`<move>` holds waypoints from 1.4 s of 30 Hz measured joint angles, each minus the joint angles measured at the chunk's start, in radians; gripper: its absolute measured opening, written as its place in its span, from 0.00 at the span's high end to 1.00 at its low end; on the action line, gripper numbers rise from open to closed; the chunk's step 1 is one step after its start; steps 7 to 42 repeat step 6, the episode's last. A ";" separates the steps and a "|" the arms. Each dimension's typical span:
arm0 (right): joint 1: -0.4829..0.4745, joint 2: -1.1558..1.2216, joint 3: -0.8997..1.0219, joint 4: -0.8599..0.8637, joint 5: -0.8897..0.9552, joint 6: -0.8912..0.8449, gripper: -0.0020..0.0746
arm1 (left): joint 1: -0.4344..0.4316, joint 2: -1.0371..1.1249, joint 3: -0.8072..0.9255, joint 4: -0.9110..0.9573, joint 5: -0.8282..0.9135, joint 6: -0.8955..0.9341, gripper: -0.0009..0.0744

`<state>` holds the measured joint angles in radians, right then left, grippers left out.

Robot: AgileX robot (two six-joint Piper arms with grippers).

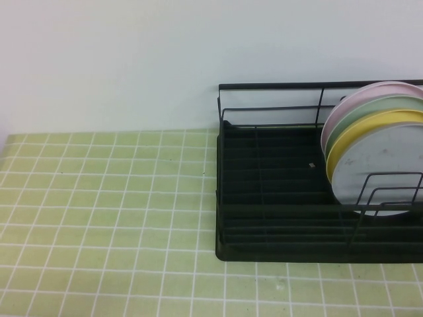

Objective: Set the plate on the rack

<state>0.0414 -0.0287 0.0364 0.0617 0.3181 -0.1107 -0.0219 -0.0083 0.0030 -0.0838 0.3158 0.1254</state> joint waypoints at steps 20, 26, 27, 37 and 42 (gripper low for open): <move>0.000 0.000 0.000 0.000 0.002 0.000 0.97 | 0.046 0.000 0.000 0.000 0.000 0.000 0.99; 0.000 0.000 0.000 0.000 0.002 0.000 0.97 | 0.046 0.000 0.000 0.000 0.000 0.000 0.99; 0.000 0.000 0.000 0.000 0.002 0.000 0.97 | 0.046 0.000 0.000 0.000 0.000 0.000 0.99; 0.000 0.000 0.000 0.000 0.002 0.000 0.97 | 0.046 0.000 0.000 0.000 0.000 0.000 0.99; 0.000 0.000 0.000 0.000 0.002 0.000 0.97 | 0.046 0.000 0.000 0.000 0.000 0.000 0.99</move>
